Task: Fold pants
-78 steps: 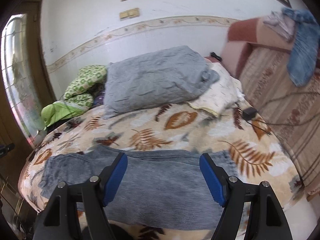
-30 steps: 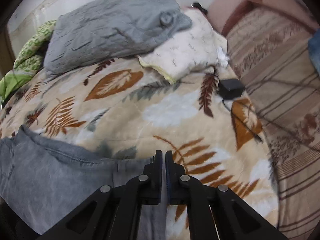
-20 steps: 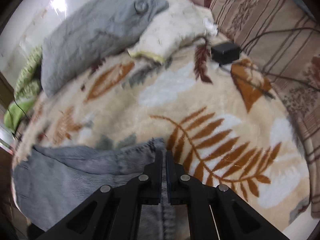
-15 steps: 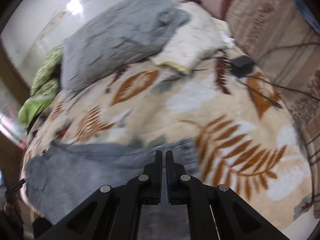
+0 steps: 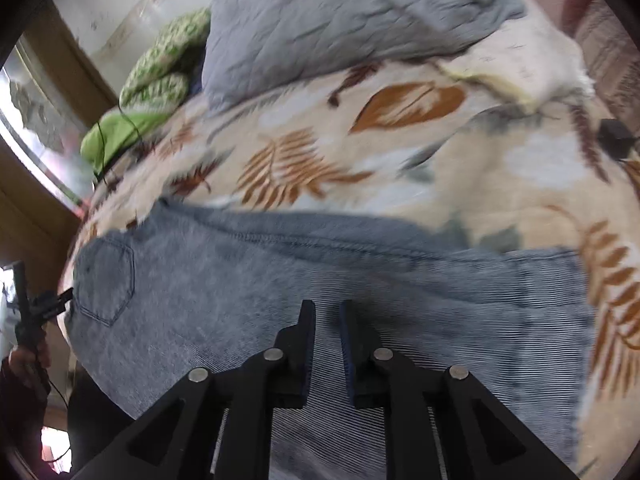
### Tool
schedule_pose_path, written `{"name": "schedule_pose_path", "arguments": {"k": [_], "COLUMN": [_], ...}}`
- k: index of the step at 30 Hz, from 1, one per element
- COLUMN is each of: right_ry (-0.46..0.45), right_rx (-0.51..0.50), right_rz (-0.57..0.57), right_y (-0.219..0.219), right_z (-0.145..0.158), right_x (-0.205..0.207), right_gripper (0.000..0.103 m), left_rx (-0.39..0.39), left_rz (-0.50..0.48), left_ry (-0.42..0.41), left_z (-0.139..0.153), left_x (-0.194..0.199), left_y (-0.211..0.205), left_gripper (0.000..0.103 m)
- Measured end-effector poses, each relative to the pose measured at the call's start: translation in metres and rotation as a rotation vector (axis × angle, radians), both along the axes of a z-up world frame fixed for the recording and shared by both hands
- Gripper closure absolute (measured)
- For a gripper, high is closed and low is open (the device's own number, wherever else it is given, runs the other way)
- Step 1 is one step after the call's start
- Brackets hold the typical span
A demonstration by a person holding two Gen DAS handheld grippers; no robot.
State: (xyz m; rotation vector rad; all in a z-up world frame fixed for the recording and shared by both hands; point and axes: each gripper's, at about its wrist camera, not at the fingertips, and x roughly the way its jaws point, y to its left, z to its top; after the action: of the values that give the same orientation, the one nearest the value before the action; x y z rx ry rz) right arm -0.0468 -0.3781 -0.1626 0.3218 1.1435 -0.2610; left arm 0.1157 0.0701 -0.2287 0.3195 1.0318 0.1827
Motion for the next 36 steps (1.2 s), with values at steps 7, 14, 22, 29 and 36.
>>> {"name": "schedule_pose_path", "arguments": {"k": [7,14,22,29,36], "right_ry": [-0.004,-0.11,-0.024,-0.103,-0.203], "right_rx": [0.017,-0.059,-0.08,-0.06,-0.031], "right_rz": [-0.056,-0.137,-0.253,-0.337,-0.37], "right_y": [-0.015,-0.026,-0.036,-0.04,-0.032], "right_z": [-0.007,0.043,0.034,0.049,0.069], "right_x": [0.001,-0.048,-0.13,-0.181,-0.209], "right_gripper": [0.088,0.088,0.077,0.076,0.04], "left_rx": [0.026,-0.056,-0.004,-0.016,-0.086], "left_rz": [-0.014,-0.055,-0.142,-0.159,-0.292], "left_ry": [0.012,-0.047,0.01,-0.027,-0.114], "left_z": [-0.004,0.027,0.002,0.027,0.079], "left_x": [0.004,-0.008,-0.008,-0.021,-0.042], "left_y": [-0.004,-0.017,-0.045,-0.047,-0.087], "left_gripper": [0.015,0.015,0.015,0.015,0.015]}}
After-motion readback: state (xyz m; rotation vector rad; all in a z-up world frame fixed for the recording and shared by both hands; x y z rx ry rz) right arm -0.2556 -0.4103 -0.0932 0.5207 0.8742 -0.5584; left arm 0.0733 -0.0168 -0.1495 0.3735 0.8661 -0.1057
